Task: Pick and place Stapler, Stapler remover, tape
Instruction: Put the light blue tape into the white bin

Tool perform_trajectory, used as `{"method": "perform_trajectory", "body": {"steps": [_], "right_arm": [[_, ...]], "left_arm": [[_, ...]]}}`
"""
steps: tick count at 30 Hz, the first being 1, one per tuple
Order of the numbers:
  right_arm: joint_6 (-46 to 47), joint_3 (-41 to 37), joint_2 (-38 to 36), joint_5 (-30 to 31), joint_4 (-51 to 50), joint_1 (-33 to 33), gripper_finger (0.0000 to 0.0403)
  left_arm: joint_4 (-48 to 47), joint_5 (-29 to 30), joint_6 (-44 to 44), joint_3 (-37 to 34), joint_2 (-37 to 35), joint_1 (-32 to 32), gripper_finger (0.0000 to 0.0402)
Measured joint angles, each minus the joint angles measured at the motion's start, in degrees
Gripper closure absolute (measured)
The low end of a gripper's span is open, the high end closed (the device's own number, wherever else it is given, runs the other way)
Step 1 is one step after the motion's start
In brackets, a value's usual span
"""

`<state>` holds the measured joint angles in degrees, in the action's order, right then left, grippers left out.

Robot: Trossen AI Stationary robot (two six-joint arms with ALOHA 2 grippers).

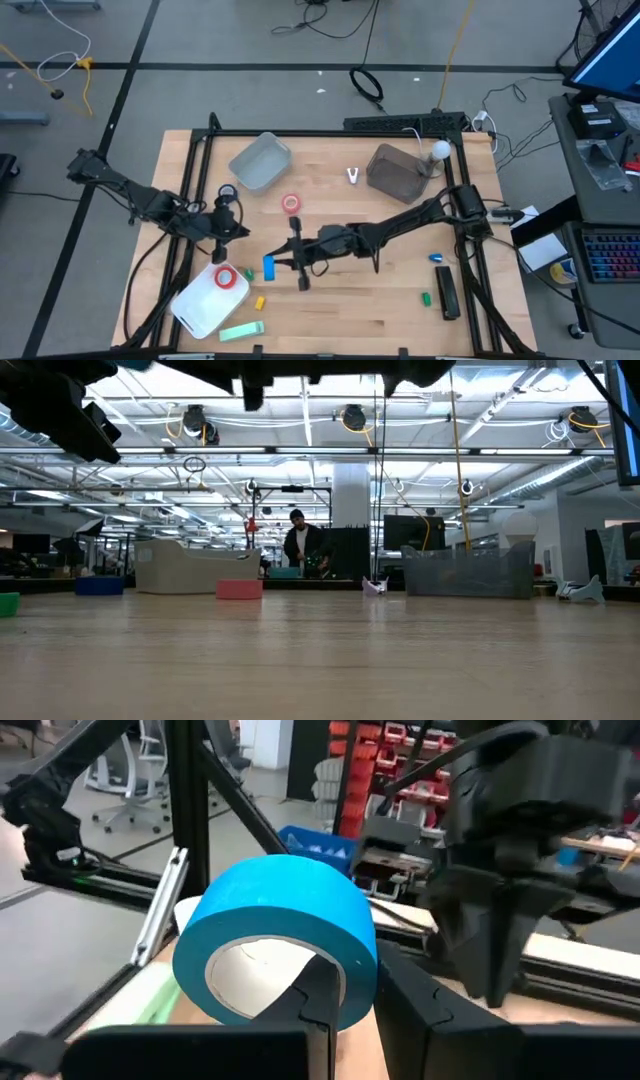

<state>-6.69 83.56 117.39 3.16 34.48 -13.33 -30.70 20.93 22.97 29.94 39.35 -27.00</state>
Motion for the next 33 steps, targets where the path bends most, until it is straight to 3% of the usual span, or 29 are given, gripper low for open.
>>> {"method": "perform_trajectory", "body": {"steps": [9,17,25,33], "right_arm": [[0.37,4.27,0.83,0.06,-3.22,-0.34,0.0369],[0.5,4.27,0.84,0.02,-3.91,-0.3,0.0369],[-2.99,4.26,0.84,4.59,-6.74,-0.19,0.0369],[-6.06,4.25,0.84,9.05,-7.48,-0.13,0.0369]], "left_arm": [[-1.48,0.26,-1.48,-0.01,-0.47,-0.13,0.0366],[-0.37,5.02,-1.89,-0.01,-0.53,-0.09,0.0366],[11.77,-3.94,-5.91,0.01,-0.54,-0.09,0.0366],[7.26,-6.04,-4.45,0.01,-0.52,-0.11,0.0366]]}}
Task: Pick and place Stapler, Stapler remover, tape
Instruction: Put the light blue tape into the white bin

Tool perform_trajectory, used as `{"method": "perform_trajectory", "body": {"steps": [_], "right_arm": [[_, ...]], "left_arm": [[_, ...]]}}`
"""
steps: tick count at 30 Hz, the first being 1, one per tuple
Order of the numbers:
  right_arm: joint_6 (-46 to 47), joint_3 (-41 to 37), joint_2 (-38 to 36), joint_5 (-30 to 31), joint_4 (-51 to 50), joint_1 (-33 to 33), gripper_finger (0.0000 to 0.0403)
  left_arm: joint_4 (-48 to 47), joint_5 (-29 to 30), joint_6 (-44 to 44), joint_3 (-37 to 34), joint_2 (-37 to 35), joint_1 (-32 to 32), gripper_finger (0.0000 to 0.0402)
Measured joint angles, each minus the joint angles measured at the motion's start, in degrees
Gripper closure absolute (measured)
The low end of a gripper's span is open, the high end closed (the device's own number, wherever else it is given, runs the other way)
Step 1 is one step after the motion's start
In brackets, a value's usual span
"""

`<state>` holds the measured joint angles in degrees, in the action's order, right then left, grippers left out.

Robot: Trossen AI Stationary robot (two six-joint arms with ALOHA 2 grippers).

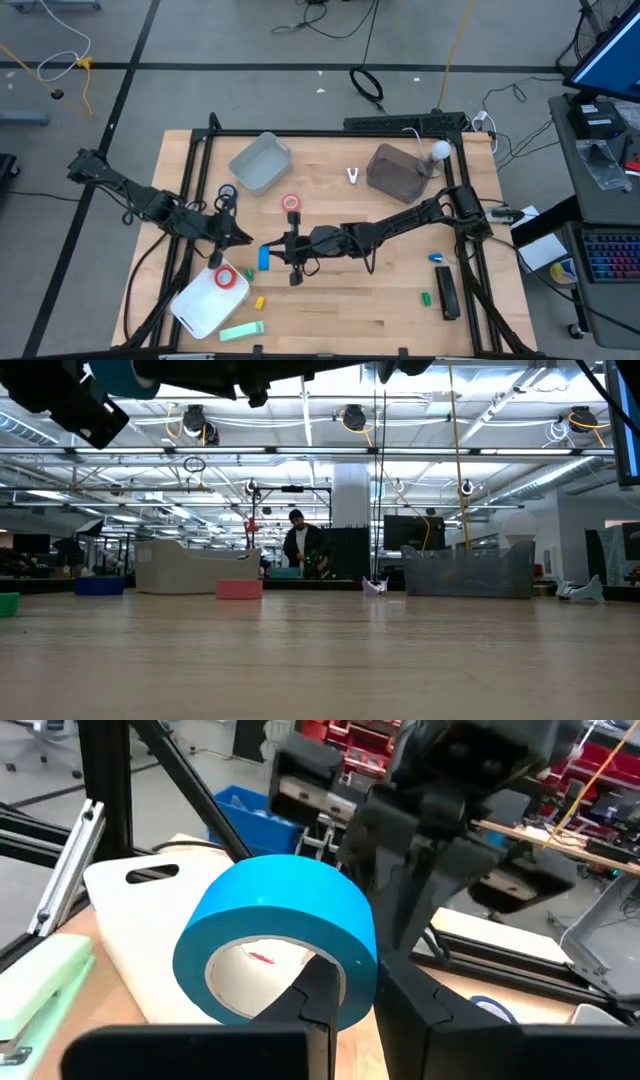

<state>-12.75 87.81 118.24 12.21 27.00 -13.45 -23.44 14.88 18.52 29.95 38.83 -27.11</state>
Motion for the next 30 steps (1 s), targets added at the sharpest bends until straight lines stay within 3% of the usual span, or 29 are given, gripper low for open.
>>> {"method": "perform_trajectory", "body": {"steps": [7,12,19,30], "right_arm": [[1.45,0.0,0.0,-0.44,2.14,0.0,0.0369],[2.92,2.53,0.0,-5.3,-2.54,0.02,0.0369],[4.4,6.03,3.86,-7.32,-9.93,0.34,0.0369],[4.58,7.37,5.69,-7.62,-7.25,2.13,0.0369]], "left_arm": [[-6.84,-0.91,2.57,0.0,0.03,0.0,0.0366],[-10.64,0.19,5.49,0.0,0.04,0.0,0.0366],[-9.84,0.57,6.01,0.0,0.02,0.02,0.0366],[-7.2,-6.29,6.05,0.0,-0.31,0.02,0.0366]]}}
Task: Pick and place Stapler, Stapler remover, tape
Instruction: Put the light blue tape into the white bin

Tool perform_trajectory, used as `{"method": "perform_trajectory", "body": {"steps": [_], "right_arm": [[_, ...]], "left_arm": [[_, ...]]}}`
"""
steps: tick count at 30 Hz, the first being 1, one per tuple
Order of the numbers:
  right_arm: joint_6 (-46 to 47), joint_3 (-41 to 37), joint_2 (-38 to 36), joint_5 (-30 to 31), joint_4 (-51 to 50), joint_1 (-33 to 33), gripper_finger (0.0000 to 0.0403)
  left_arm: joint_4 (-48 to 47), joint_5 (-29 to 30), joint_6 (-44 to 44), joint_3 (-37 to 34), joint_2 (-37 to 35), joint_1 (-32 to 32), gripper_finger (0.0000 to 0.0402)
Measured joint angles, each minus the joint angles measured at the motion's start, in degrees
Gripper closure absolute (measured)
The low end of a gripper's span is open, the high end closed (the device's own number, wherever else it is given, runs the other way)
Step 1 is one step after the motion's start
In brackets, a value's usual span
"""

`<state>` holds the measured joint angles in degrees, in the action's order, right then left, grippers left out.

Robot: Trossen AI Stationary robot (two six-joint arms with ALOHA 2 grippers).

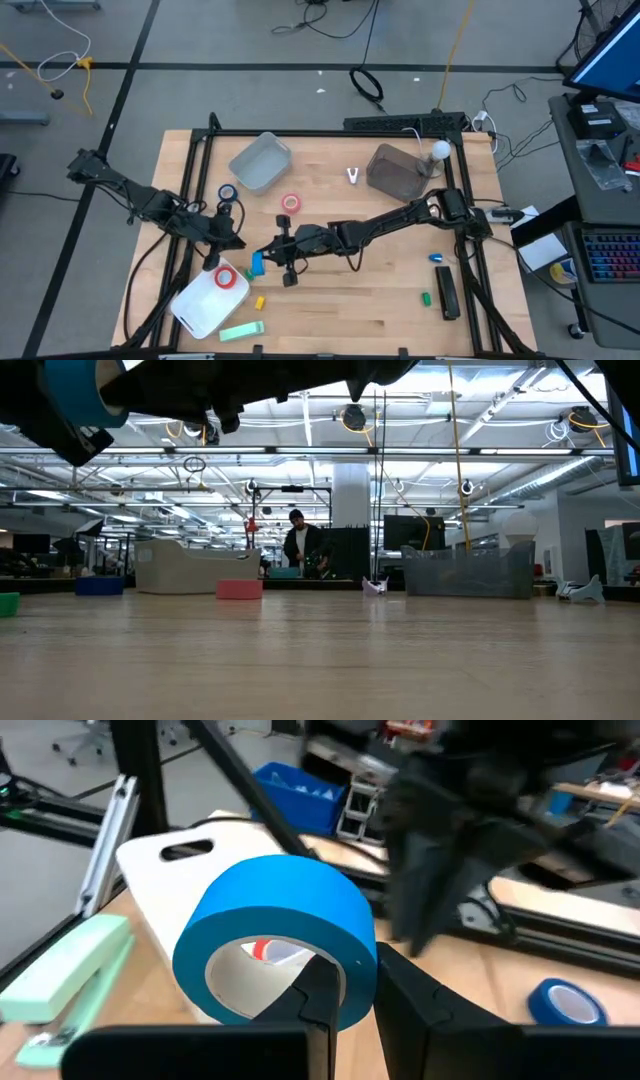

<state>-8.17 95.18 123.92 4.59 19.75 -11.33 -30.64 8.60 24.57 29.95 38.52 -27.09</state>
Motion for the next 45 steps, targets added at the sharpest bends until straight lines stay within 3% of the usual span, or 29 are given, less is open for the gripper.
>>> {"method": "perform_trajectory", "body": {"steps": [7,14,29,38,45], "right_arm": [[0.59,0.0,0.0,-0.28,-0.82,0.54,0.0369],[1.52,0.0,0.0,-1.43,-0.92,0.63,0.0369],[9.68,0.0,0.0,-7.03,-0.83,2.7,0.0369],[13.35,0.0,0.0,-10.85,-0.81,3.05,0.0369],[13.49,-0.04,0.0,-10.52,-0.8,3.38,0.0369]], "left_arm": [[7.33,-0.21,-9.35,0.0,0.09,-0.04,0.0366],[8.23,2.41,-12.48,0.0,0.46,-0.02,0.0362],[8.6,2.12,-18.48,0.02,4.37,0.0,0.0265],[12.46,3.09,-23.35,0.02,4.35,0.0,0.0264],[13.41,1.59,-23.37,0.02,4.35,0.0,0.0262]]}}
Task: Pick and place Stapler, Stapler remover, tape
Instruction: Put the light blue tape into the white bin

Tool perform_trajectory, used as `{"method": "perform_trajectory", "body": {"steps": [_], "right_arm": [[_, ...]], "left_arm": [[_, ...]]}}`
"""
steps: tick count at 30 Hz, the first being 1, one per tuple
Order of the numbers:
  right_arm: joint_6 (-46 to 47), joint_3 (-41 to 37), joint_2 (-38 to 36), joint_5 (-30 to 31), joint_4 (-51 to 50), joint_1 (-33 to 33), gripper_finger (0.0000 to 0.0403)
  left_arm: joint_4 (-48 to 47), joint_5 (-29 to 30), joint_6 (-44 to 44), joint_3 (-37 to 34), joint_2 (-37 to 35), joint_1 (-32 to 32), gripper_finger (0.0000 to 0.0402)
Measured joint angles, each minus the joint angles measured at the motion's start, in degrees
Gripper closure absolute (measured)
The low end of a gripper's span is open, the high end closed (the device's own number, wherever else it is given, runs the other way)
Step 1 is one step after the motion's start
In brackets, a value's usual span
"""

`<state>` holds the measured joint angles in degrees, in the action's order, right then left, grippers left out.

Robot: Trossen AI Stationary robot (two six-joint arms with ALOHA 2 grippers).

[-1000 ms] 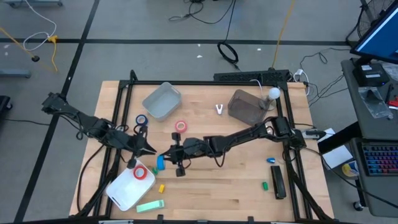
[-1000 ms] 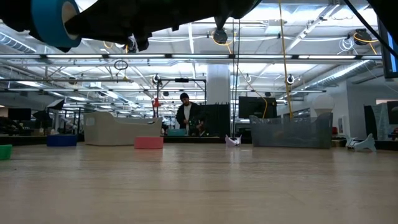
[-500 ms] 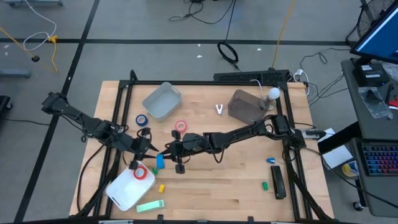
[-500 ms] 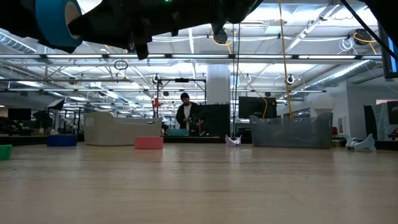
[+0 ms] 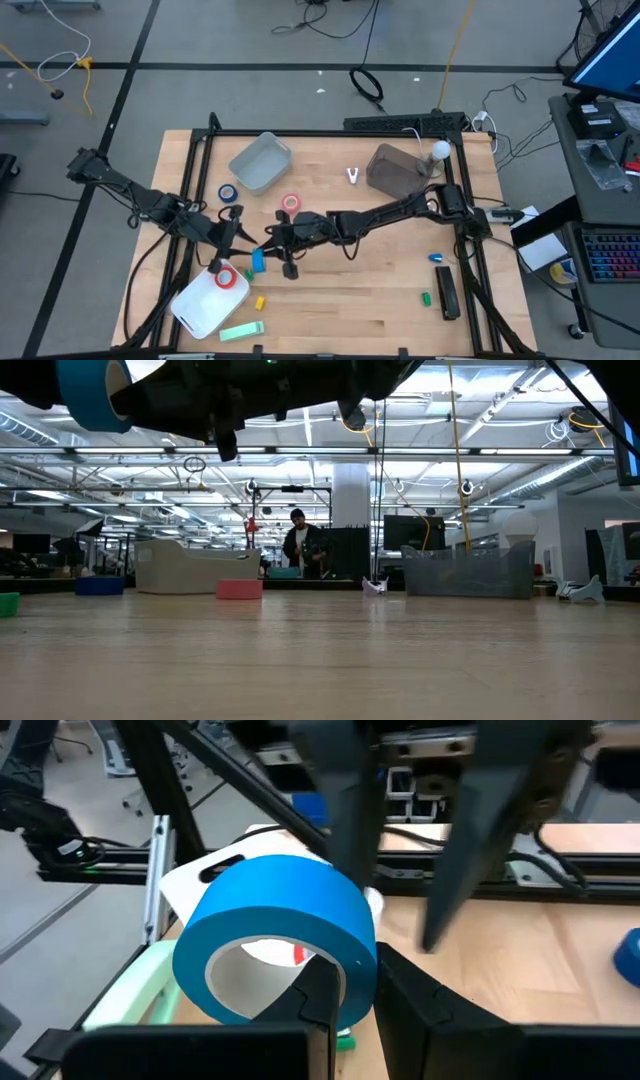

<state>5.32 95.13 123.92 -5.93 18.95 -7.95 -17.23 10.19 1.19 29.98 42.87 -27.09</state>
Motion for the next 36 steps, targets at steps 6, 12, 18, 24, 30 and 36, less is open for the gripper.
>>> {"method": "perform_trajectory", "body": {"steps": [6,12,18,24,30,36], "right_arm": [[0.01,0.0,0.0,1.22,0.54,0.44,0.0369],[-0.04,-0.02,0.0,1.12,2.58,0.57,0.0369],[-0.29,-0.02,0.0,0.64,3.01,0.73,0.0369],[-0.59,-0.22,0.0,1.38,2.35,0.71,0.0369],[-0.44,-0.26,0.03,1.58,1.76,0.71,0.0363],[-1.06,-0.15,0.09,2.18,-0.95,0.72,0.0337]], "left_arm": [[0.73,-0.15,0.46,0.0,0.0,0.0,0.0261],[1.87,0.49,0.15,0.0,-0.02,0.0,0.0261],[4.09,0.68,-1.13,-0.04,0.49,0.02,0.0261],[4.32,3.78,0.85,-0.04,2.83,-0.04,0.0294],[4.49,4.68,2.32,-0.04,4.62,-0.04,0.0332],[2.22,5.17,5.86,-0.04,4.5,0.02,0.0354]]}}
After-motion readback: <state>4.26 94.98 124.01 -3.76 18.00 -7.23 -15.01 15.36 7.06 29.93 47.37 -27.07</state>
